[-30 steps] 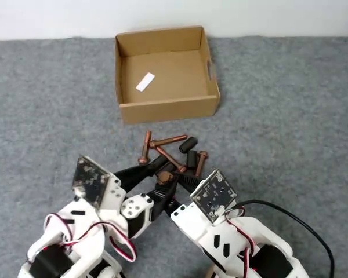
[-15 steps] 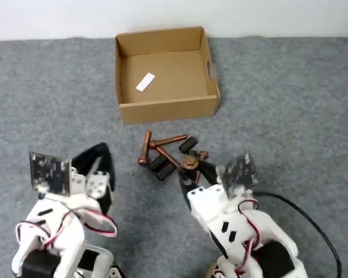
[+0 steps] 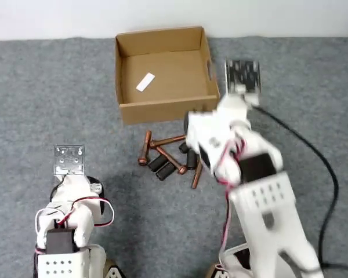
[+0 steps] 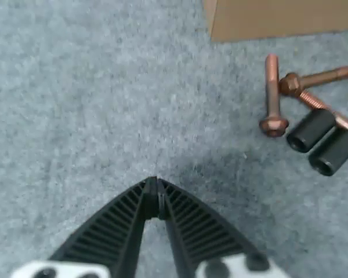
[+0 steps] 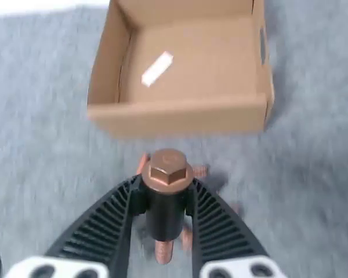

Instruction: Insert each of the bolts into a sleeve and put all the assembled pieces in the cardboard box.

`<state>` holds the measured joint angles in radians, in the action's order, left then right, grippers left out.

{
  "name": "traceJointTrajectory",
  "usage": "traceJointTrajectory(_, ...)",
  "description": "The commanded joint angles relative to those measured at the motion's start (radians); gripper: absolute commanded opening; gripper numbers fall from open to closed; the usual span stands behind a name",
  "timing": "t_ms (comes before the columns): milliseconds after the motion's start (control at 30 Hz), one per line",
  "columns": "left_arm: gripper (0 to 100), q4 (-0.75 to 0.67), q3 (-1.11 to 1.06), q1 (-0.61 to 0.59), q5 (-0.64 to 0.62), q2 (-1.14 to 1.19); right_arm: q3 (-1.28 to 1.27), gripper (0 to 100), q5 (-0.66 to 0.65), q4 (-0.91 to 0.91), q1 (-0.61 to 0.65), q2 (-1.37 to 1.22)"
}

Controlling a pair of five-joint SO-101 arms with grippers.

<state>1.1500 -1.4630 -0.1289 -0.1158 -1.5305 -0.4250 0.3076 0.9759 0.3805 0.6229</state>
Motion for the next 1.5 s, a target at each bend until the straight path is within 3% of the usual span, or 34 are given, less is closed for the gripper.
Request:
traceJointTrajectory(0, 0, -0.121, -0.061, -0.002, 0.012, -0.008, 0.170, 0.8, -0.064, -0.145, -0.025, -0.162)
traceJointTrajectory(267, 0, -0.261, -0.213, -0.005, 0.011, -0.008, 0.396, 0.8, -0.164, -0.372, -0.036, -0.487)
traceJointTrajectory(533, 0, -0.264, -0.217, -0.005, 0.008, -0.008, 0.534, 0.9, -0.258, -0.529, -0.036, -0.794)
traceJointTrajectory(1100, 0, -0.264, -0.217, -0.006, 0.006, -0.008, 0.695, 1.5, -0.267, -0.522, -0.031, -1.148)
traceJointTrajectory(1300, 0, -0.264, -0.217, -0.006, 0.006, -0.008, 0.695, 13.6, -0.267, -0.372, -0.033, -1.164)
traceJointTrajectory(1467, 0, -0.279, -0.222, -0.006, 0.006, -0.008, 0.697, 13.4, -0.265, -0.361, -0.031, -1.109)
